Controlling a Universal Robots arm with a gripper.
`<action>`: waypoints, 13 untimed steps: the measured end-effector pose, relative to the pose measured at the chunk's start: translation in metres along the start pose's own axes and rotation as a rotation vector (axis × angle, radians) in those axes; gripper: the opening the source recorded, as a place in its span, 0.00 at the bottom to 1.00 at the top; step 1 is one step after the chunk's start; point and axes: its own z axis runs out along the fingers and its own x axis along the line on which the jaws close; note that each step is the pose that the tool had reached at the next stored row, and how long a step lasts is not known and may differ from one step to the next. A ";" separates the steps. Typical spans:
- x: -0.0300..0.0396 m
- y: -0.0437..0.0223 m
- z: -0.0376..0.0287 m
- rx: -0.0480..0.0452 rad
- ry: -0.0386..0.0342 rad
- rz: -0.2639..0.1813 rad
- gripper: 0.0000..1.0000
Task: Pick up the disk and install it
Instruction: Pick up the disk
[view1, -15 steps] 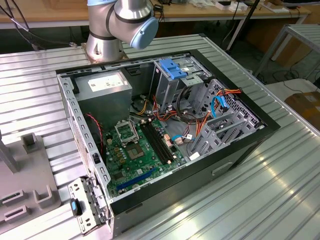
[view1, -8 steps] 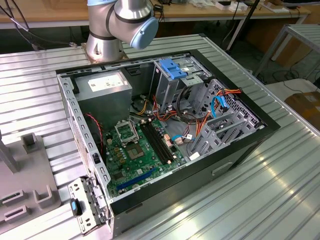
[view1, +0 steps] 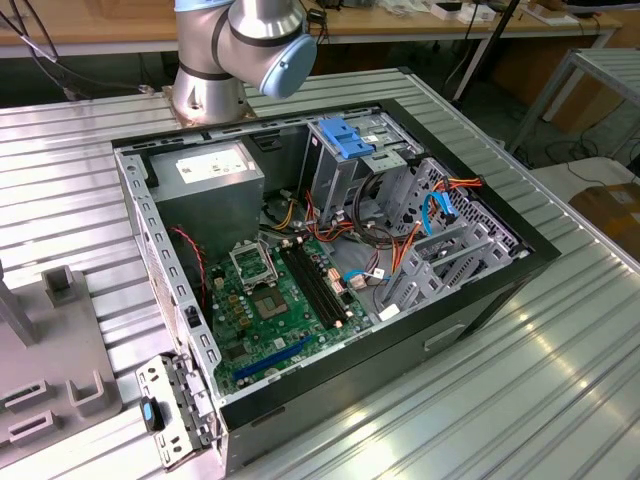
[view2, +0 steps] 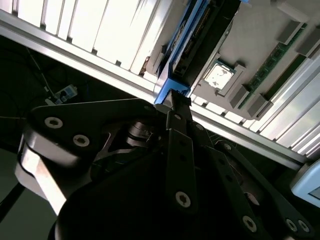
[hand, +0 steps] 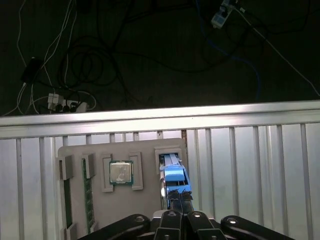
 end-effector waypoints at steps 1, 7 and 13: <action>0.0000 0.0000 0.0000 0.0000 0.0000 0.000 0.11; 0.0001 0.0002 0.0000 0.0000 0.0000 0.000 0.24; 0.0001 0.0007 0.0000 0.0002 0.0000 0.000 0.60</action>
